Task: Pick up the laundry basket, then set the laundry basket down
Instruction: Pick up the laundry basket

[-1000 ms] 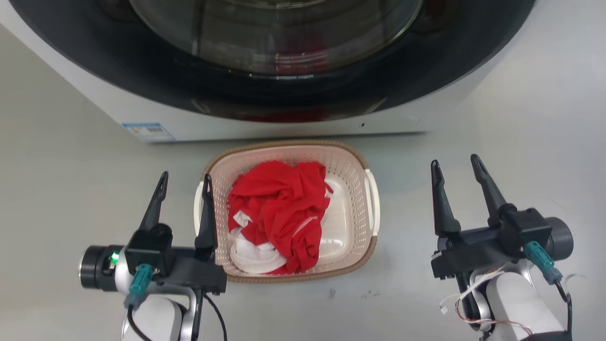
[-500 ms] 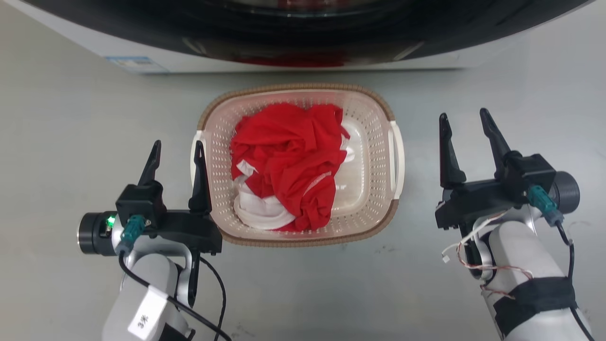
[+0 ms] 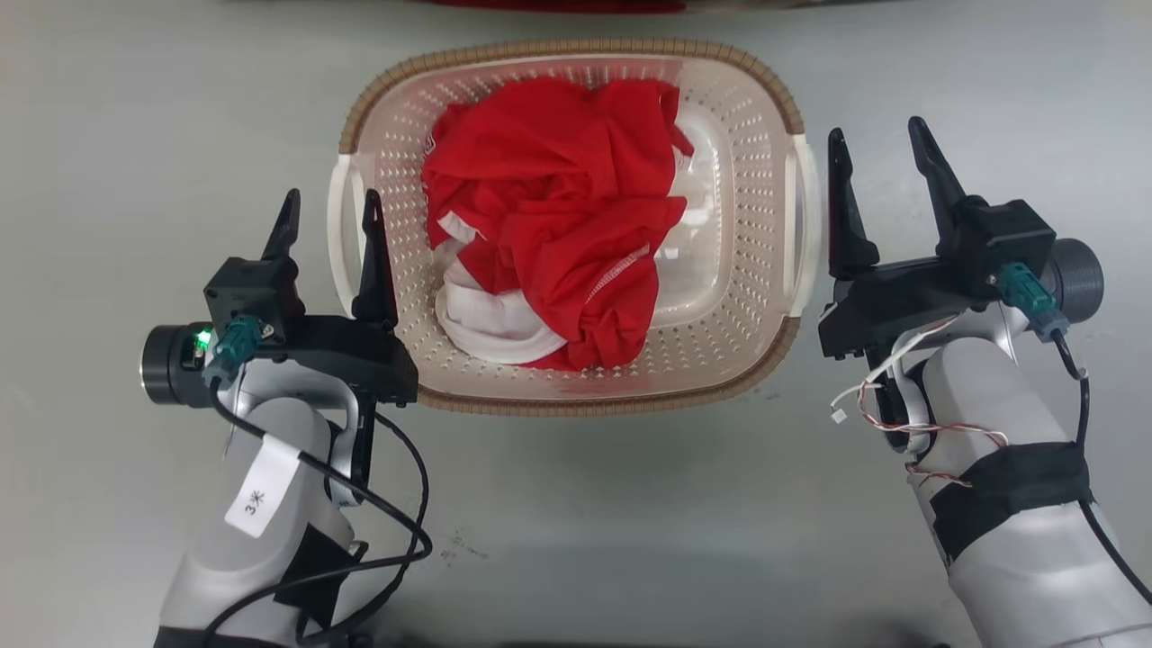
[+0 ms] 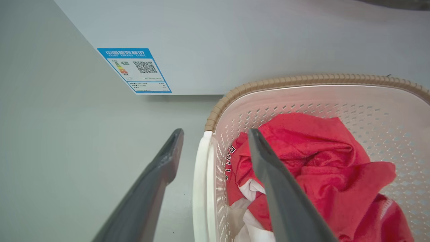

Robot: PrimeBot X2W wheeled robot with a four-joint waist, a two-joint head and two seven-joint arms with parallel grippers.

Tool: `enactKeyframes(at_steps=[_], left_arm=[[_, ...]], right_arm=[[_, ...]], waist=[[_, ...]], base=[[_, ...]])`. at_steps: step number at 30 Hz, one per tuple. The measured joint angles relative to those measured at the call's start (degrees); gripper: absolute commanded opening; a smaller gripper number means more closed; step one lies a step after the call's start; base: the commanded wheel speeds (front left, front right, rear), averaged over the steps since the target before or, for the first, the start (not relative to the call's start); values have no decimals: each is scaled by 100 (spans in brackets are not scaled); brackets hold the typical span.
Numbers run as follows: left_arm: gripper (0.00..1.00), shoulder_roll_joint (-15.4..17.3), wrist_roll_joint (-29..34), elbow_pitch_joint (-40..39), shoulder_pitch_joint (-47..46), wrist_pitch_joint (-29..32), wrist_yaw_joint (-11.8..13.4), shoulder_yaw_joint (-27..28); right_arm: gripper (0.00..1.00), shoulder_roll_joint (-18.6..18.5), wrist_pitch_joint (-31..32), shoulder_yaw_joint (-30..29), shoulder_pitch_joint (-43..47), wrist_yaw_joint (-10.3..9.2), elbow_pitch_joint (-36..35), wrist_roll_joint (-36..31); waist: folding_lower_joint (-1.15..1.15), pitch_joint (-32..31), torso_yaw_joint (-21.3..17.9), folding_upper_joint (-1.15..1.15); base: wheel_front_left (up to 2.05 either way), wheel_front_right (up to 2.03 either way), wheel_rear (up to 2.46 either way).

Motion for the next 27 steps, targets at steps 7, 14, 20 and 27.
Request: enactKeyframes(at_steps=[7, 14, 20, 27], left_arm=[[100, -5, 0, 422, -268, 0, -9, -4], [100, -11, -125, 719, -355, 0, -49, -7], [100, -15, -176, 1000, -557, 0, -102, -30], [100, -18, -312, 1306, -659, 0, -159, -105]], right_arm=[[100, 9, -1, 133, -185, 1, 286, -9], [100, 20, -2, 271, -247, 34, 475, -9], [100, 25, -1, 350, -319, 34, 644, 1], [100, 29, -1, 432, -482, 34, 849, 10]], waist=[[0, 408, 38, 0], [-1, 549, 87, 0], [-1, 606, 98, -1], [-2, 655, 89, -1]], base=[[0, 0, 0], [0, 0, 0], [0, 0, 0], [0, 0, 0]])
